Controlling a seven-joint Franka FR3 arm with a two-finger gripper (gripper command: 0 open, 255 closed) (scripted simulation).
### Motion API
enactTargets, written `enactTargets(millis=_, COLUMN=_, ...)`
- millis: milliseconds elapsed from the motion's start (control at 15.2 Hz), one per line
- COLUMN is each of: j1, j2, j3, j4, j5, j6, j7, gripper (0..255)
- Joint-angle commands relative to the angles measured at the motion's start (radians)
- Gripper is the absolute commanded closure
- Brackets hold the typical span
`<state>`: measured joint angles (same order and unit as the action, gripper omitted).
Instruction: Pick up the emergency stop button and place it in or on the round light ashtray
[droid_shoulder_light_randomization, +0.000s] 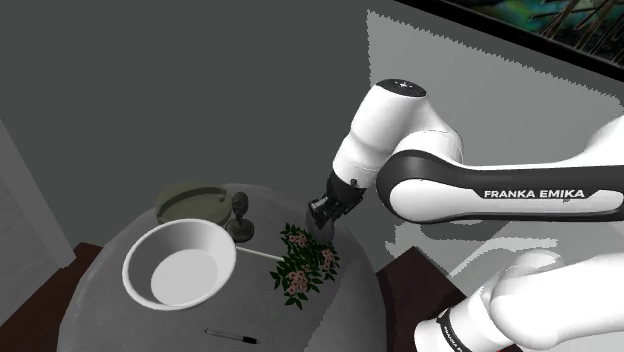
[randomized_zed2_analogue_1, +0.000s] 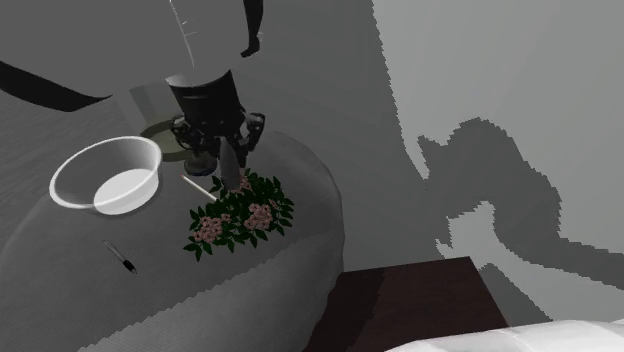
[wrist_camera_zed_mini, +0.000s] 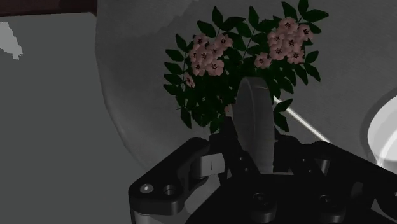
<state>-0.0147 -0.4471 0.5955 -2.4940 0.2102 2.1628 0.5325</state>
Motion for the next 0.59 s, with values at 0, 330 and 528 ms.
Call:
enactTargets(millis=0, j1=-0.035, j2=0.086, j3=0.031, j4=0.077, j5=-0.043, j6=0.007, j7=0.034, gripper=255)
enactTargets(millis=330, j1=-0.103, j2=0.321, j3=0.115, j4=0.288, j5=-0.199, j6=0.001, j7=0.158, gripper=255)
enactTargets(millis=528, j1=-0.108, j2=0.474, j3=0.144, j4=0.429, j5=-0.319, j6=-0.029, j7=0.245, gripper=255)
